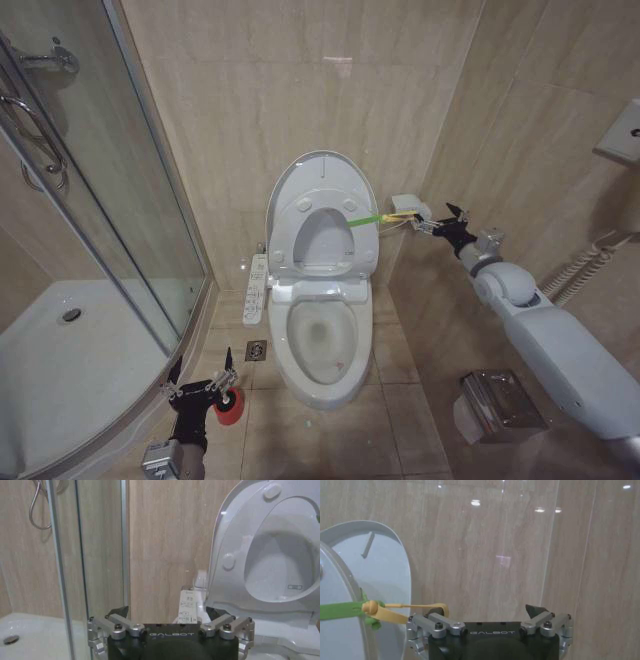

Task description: Open the toilet lid, clean the toilet bowl with a toilet brush, close the toilet lid, and flush.

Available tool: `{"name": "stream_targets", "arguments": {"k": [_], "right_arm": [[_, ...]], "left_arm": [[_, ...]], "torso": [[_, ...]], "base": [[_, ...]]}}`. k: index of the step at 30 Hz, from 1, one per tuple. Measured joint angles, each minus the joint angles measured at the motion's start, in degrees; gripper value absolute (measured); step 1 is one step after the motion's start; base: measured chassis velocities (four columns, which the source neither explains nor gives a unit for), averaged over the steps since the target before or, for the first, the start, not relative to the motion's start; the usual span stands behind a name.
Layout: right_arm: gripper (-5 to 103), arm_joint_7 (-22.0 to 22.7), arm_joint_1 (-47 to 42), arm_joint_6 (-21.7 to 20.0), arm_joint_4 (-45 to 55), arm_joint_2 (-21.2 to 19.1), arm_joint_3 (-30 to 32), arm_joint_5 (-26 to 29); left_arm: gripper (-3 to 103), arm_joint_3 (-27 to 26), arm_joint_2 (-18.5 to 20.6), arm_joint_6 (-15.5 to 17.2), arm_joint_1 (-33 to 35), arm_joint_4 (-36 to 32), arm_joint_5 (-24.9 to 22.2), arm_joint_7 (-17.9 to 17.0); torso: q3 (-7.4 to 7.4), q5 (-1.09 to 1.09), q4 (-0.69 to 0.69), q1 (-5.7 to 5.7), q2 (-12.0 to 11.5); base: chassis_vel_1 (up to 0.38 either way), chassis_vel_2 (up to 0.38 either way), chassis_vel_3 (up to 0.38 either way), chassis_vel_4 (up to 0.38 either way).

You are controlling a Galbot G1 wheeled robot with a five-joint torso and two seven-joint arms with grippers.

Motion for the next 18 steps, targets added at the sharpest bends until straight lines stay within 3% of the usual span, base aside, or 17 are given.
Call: {"name": "stream_targets", "arguments": {"k": [5,10,18], "right_arm": [[100,1.4,0.7,-1.0,1.3,0.4,-1.1,0.2],[100,4.6,5.6,-2.6,0.5,2.6,-6.0,0.2],[100,10.2,16.2,-4.2,-5.4,8.8,-14.1,-0.2]], "left_arm": [[100,0.0,0.0,0.0,0.0,0.0,0.0,0.0],[100,0.0,0.0,0.0,0.0,0.0,0.0,0.0],[100,0.0,0.0,0.0,0.0,0.0,0.0,0.0]], "torso": [[0.0,0.0,-0.02,0.0,0.0],[0.0,0.0,-0.03,0.0,0.0],[0.01,-0.02,0.0,0.0,0.0]], "base": [[0.0,0.0,0.0,0.0],[0.0,0.0,0.0,0.0],[0.0,0.0,0.0,0.0]]}}
